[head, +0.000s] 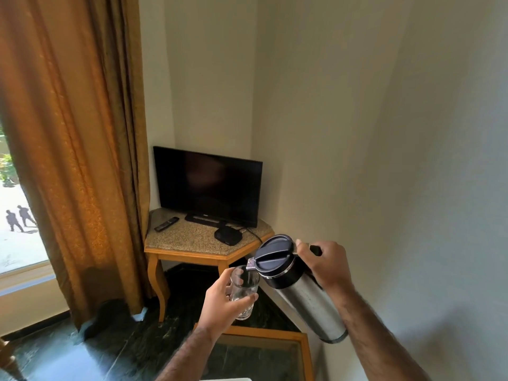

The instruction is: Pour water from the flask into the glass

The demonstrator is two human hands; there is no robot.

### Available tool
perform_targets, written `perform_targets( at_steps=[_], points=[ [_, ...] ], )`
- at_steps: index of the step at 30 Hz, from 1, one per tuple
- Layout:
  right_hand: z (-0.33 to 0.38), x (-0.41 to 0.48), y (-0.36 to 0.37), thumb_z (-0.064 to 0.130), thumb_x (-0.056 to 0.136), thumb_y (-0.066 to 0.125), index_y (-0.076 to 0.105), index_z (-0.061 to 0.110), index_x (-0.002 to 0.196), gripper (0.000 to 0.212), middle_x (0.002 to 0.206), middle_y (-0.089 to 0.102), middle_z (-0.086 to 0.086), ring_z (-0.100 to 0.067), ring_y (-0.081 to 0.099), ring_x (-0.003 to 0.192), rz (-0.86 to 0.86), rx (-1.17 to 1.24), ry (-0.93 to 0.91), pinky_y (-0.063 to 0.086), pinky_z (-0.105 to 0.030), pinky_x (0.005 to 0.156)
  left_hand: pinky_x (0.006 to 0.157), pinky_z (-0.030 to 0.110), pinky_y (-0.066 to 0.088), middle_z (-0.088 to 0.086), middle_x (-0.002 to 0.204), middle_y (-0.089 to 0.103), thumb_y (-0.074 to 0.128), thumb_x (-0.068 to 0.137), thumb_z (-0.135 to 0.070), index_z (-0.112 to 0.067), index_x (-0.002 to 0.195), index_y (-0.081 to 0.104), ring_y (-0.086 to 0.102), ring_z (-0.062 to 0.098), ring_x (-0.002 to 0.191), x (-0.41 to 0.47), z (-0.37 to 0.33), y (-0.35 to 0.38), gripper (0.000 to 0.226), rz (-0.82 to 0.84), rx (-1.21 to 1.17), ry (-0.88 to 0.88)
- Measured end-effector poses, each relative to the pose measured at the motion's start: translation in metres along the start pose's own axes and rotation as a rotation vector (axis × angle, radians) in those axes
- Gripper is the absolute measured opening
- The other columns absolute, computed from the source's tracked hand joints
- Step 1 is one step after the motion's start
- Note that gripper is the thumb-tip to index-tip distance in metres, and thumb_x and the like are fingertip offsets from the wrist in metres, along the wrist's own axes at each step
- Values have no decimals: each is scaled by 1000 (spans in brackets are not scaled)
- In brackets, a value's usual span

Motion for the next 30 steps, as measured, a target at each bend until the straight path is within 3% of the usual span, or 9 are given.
perform_targets(
  at_steps=[4, 7, 14, 19, 24, 27, 30],
  points=[
    [12, 12, -7, 61, 81, 60, 47, 26, 45, 51, 36, 32, 8, -12, 28, 36, 10, -77, -62, 19, -22, 42, 94, 46, 64, -10, 116, 79, 92, 64, -45, -65, 108, 63, 75, 17, 111, 4, -5, 0, 57, -2, -3, 7],
    [19, 20, -10, 60, 80, 60, 37, 19, 43, 59, 38, 28, 8, -11, 25, 38, 19, -99, -77, 22, -30, 44, 96, 49, 64, -12, 115, 79, 93, 65, -41, -60, 111, 64, 75, 17, 112, 6, -7, 2, 57, -4, 2, 11],
    [42, 30, -11, 62, 78, 59, 27, 21, 44, 61, 37, 30, 6, -13, 25, 38, 44, -199, -159, 19, -26, 42, 98, 54, 61, -13, 115, 77, 91, 60, -47, -61, 111, 63, 72, 14, 113, 8, -16, 4, 60, -8, -4, -6],
    [53, 37, -12, 62, 77, 56, 27, 21, 45, 60, 38, 24, 6, -14, 24, 39, 58, -231, -195, 19, -25, 43, 97, 45, 60, -37, 110, 72, 91, 64, -47, -73, 106, 58, 71, 8, 111, 11, -23, 3, 60, 3, 4, -1],
    [59, 45, -10, 63, 76, 56, 27, 21, 46, 60, 38, 31, 4, -16, 26, 38, 58, -286, -216, 19, -24, 43, 83, 28, 57, -42, 110, 69, 91, 63, -47, -75, 105, 57, 72, 5, 107, 12, -31, -1, 60, 1, -1, -22],
    [63, 50, -9, 64, 76, 56, 27, 21, 45, 60, 41, 42, 9, -16, 29, 37, 45, -331, -244, 18, -21, 42, 75, 20, 51, -43, 108, 69, 90, 62, -48, -76, 102, 57, 69, -13, 102, 14, -35, -2, 59, 2, -2, -22],
    [68, 53, -8, 63, 75, 57, 27, 21, 46, 60, 38, 29, 2, -14, 24, 37, 46, -353, -266, 20, -24, 42, 76, 19, 53, -42, 107, 71, 92, 64, -45, -76, 101, 58, 71, -11, 100, 17, -38, -2, 59, 5, 2, -33]
  ],
)
Point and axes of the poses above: each hand's wrist, its own x-axis towards the middle knuckle, its own y-axis out of the palm, z = x × y, the point moved 3 cm from there along x, towards the middle knuckle
